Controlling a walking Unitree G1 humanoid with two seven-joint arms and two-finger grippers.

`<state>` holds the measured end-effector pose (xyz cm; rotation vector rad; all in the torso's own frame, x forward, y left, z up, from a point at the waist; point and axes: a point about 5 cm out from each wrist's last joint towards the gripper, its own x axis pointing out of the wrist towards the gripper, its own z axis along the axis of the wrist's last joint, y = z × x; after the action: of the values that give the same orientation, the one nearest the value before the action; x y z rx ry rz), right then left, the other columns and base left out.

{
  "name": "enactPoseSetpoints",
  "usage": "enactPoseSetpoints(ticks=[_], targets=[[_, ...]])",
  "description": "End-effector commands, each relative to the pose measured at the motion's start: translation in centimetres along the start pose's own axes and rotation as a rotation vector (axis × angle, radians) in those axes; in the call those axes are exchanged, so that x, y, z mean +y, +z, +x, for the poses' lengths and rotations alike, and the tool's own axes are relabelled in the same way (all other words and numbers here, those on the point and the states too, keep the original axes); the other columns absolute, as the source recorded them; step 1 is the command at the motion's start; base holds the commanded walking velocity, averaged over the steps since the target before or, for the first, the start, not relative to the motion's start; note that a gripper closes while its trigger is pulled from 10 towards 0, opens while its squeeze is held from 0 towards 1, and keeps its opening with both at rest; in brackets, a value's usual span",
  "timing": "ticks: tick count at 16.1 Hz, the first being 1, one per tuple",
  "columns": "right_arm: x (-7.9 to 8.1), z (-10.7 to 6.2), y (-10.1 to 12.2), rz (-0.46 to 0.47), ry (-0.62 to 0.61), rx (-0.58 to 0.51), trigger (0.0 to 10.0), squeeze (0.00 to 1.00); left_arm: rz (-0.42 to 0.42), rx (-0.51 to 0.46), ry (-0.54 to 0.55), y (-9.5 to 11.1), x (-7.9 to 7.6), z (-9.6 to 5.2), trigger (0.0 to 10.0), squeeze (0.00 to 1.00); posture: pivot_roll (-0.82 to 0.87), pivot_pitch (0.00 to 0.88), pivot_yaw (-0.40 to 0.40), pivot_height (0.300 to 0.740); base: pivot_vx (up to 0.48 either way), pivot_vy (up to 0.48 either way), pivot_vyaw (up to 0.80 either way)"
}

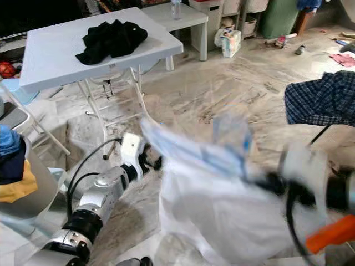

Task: Hang hanger

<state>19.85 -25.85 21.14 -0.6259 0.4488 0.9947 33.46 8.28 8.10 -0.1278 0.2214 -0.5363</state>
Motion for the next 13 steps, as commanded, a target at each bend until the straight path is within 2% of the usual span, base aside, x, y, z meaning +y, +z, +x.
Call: enactPoseSetpoints(ticks=[1,3,4,6,7,8,9,10,11,12,13], targets=[[0.2,-0.6,-0.6,-0.065,0.046,0.098,10.0,0.0,0.032,-0.095,0.085,2.3,1.4,0.0,10.0,0.0,-0.22,0.067,0.071,0.74,0.0,0.0,0.0],[0.6,-1.2,-1.1,-0.066,0.108,0.153,10.0,0.0,0.044,-0.112,0.137,2.8,2.5,-0.3,10.0,0.0,-0.22,0.071,0.068,0.74,0.0,0.0,0.0],[1.2,-2.2,-1.1,-0.049,0.185,0.172,10.0,0.0,0.057,-0.106,0.18,2.9,3.5,-0.6,10.0,0.0,-0.22,0.073,0.068,0.74,0.0,0.0,0.0],[1.5,-3.2,-0.6,-0.043,0.244,0.167,10.0,0.0,0.066,-0.1,0.209,2.8,4.0,-0.7,10.0,0.0,-0.23,0.073,0.069,0.74,0.0,0.0,0.0],[1.6,-3.4,-0.1,-0.037,0.257,0.131,10.0,0.0,0.06,-0.098,0.209,2.8,4.0,-0.7,10.0,0.0,-0.23,0.073,0.069,0.74,0.0,0.0,0.0],[0.8,-3.1,0.6,-0.003,0.188,0.035,10.0,0.0,0.058,-0.091,0.201,2.4,3.6,-0.6,10.0,0.0,-0.23,0.072,0.068,0.74,0.0,0.0,0.0],[-0.2,-2.7,0.8,0.0,0.095,-0.011,10.0,0.0,0.056,-0.091,0.188,2.2,3.1,-0.5,10.0,0.0,-0.23,0.07,0.067,0.74,0.0,0.0,0.0],[-1.7,-1.8,0.9,-0.055,-0.07,-0.052,10.0,0.0,0.066,-0.099,0.164,2.1,2.5,-0.4,10.0,0.0,-0.22,0.068,0.067,0.74,0.0,0.0,0.0],[-2.6,-1.2,1.0,-0.075,-0.17,-0.078,10.0,0.0,0.077,-0.097,0.153,2.0,2.3,-0.4,10.0,0.0,-0.21,0.07,0.067,0.74,0.0,0.0,0.0],[-3.1,-0.5,1.0,-0.056,-0.223,-0.101,10.0,0.0,0.081,-0.091,0.149,1.8,2.2,-0.5,10.0,0.0,-0.2,0.069,0.065,0.74,0.0,0.0,0.0],[-3.3,1.0,1.4,-0.044,-0.28,-0.161,10.0,0.0,0.095,-0.086,0.137,1.3,2.2,-0.9,10.0,0.0,-0.19,0.07,0.063,0.74,0.0,0.0,0.0]])
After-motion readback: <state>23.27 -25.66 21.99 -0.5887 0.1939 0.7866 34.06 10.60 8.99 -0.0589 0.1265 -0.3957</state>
